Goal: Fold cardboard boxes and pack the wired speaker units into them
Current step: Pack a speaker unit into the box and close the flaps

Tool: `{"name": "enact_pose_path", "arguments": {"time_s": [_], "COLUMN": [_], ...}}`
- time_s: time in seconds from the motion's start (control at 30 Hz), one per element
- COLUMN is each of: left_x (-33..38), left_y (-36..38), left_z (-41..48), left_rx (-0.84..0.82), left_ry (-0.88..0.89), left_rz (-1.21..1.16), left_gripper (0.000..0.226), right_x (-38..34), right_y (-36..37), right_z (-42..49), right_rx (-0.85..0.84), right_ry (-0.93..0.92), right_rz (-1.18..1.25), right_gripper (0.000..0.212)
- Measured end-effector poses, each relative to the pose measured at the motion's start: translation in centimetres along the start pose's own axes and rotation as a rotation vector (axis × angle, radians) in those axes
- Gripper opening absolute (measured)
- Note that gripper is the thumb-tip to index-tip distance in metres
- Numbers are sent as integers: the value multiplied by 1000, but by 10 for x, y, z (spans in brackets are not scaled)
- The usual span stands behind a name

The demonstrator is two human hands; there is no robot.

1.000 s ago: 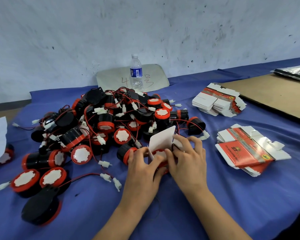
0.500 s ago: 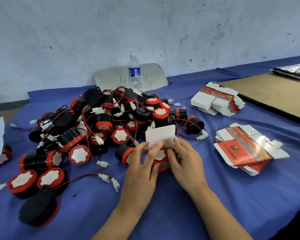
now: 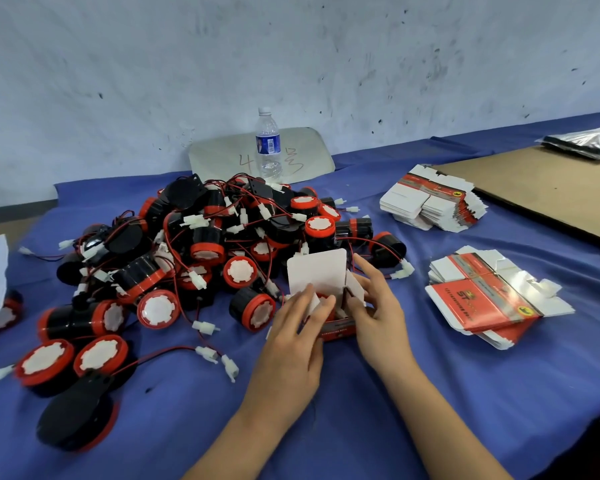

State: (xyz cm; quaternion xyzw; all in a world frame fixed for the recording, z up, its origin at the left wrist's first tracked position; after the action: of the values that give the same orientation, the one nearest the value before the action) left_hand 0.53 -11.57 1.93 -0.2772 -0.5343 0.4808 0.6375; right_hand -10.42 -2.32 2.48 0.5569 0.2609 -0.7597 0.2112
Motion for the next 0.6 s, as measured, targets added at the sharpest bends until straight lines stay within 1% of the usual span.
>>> {"name": "enact_pose_path", "arguments": {"time_s": [0.07,0.1,0.2,0.23,0.3,0.43,0.5,0.6], "left_x": [0,1,2,3,5,8,10,11], "left_y": [4,5,8,9,10,11,12,13], "left_z": [1,1,1,1,0,0,0,0], "left_rx": [-63,-81,-97,-97,-93,-54,-51,-42], "left_ry": [17,19,15,15,16,-2,-18,-20], "left_rz": [26,42,76,80,86,57,55,36], "left_gripper": [65,65,62,61,61,60,61,60], "right_x": [1,2,5,5,5,3,3,0], "right_y": [1,2,2,2,2,6,8,9], "right_z": [1,2,4,5,6,9,9,8], "right_rx": [11,29,94,99,89,66,75,67], "right_ry": [-2,-5,17,29,54,127,130,96], "right_rz": [27,44,131,166,227,341,344,314], "right_gripper": [66,62,39,35,36,50,46,35]}}
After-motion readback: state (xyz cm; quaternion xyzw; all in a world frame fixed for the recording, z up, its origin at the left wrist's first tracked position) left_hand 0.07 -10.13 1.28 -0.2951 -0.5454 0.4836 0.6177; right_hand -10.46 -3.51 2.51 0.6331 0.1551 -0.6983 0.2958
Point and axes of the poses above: each hand's wrist, its own z-axis towards the middle knuckle, its own y-axis out of the palm, x = y × z, the point moved 2 cm from there along z, towards the middle knuckle, and after that the axes turned 14 degrees about -x, right-handed, at the moved point
